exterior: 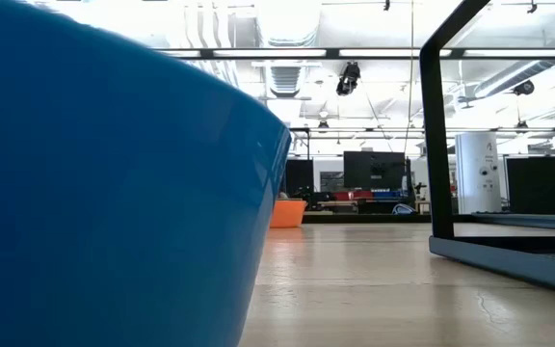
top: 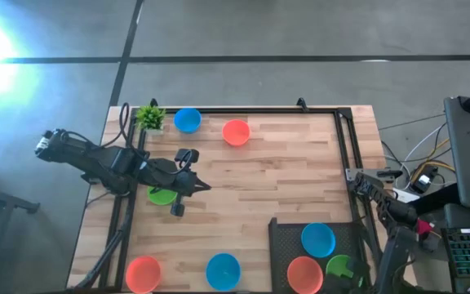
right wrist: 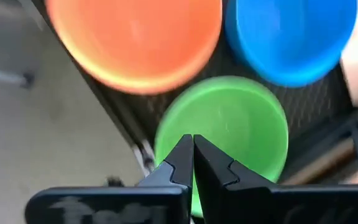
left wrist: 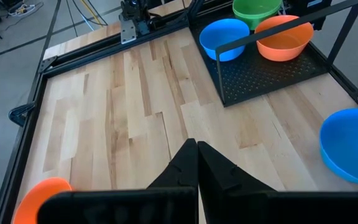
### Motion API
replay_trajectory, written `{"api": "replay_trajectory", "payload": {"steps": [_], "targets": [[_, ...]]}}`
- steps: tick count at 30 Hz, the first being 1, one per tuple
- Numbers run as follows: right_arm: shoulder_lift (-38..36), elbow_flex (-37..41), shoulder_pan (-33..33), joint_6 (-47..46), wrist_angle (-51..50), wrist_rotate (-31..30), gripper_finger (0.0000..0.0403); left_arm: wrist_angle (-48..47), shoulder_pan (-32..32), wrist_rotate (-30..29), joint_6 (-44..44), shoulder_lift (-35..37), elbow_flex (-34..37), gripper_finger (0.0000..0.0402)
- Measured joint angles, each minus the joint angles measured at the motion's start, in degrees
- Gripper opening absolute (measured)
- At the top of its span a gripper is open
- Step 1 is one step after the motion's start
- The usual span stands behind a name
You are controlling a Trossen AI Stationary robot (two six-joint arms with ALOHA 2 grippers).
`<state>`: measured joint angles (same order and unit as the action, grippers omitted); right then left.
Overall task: Pick & Place Mini bowls
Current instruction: Stack the top orange bowl on the orange bowl on the shelf
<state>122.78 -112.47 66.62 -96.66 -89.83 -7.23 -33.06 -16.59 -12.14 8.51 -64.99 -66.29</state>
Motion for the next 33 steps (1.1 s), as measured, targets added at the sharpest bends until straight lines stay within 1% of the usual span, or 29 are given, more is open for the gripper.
{"api": "replay_trajectory", "payload": {"steps": [4, 11, 15, 21, 25, 29, 33], "targets": [[-1.5, -0.8, 0.1, 1.1, -0.2, -9.7, 0.0008, 0.0, 0.0, 0.0, -0.5, 0.0, 0.0, 0.0000], [-3.7, -0.8, -0.2, 5.4, -0.2, -21.4, 0.0008, -0.1, 0.0, -0.8, -3.2, 0.0, 0.0, 0.0000], [-4.9, -0.8, -0.9, 8.8, -0.2, -30.3, 0.0008, -2.5, 0.0, -5.8, -7.6, 0.0, 0.0, 0.0000], [-7.3, -0.8, -3.2, 15.1, -0.2, -43.1, 0.0008, -10.3, 0.0, -12.6, -17.4, 0.0, 0.0, 0.0000], [-9.1, -0.8, -5.5, 18.7, -0.2, -48.1, 0.0008, -14.6, 0.0, -16.0, -24.5, 0.0, 0.0, 0.0000], [-11.3, -0.6, -8.7, 21.6, -0.2, -52.8, 0.0008, -18.1, 0.0, -18.8, -29.8, 0.0, 0.0, 0.0000], [-14.4, -0.4, -13.0, 24.5, -0.2, -54.4, 0.0008, -20.0, 0.1, -21.0, -32.6, 0.0, 0.0, 0.0000]]}}
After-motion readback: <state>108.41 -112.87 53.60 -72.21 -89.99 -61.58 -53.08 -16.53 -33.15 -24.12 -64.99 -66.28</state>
